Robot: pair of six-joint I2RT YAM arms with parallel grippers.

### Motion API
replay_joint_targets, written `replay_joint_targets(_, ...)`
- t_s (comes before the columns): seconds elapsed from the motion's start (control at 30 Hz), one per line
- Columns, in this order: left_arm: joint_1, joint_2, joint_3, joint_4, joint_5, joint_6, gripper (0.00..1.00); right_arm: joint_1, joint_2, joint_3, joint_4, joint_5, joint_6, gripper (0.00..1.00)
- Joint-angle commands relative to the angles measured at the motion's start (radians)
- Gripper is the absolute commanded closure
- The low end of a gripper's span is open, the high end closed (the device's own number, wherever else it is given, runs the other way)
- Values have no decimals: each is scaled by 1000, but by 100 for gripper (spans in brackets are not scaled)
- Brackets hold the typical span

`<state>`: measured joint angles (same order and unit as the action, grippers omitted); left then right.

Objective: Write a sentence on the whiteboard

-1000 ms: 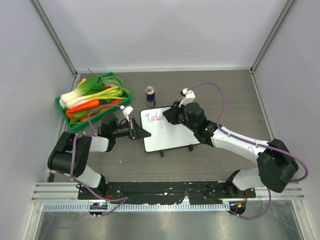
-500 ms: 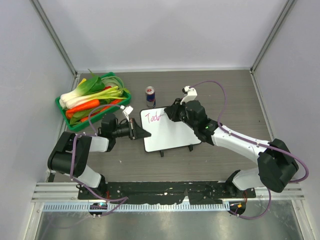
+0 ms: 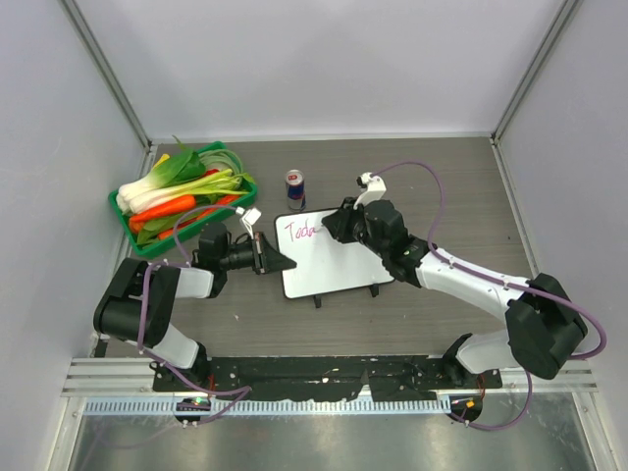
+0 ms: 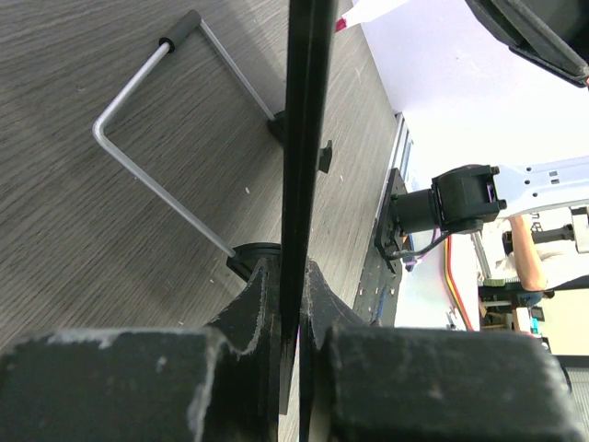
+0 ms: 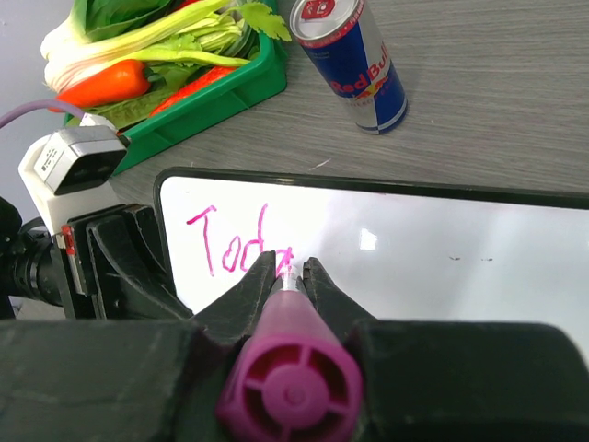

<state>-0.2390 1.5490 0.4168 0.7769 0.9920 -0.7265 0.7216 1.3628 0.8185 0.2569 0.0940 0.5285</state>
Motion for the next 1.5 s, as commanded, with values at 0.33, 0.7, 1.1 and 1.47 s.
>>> replay_joint_targets(0.33,3,20,7,-47,-62,32,100,-5,-44,-13,-18,35,-12,99)
replay_joint_targets(0.7,1,22,8,-47,-66,32,100,-5,-79,44,-5,81,-25,99)
replay_joint_targets(1.1,1,22,8,-47,-62,32,100,-7,-33,51,25,70,-13,99)
replay_joint_targets(1.47,3,22,8,-47,-64,30,100,-7,-11,37,30,64,-7,99)
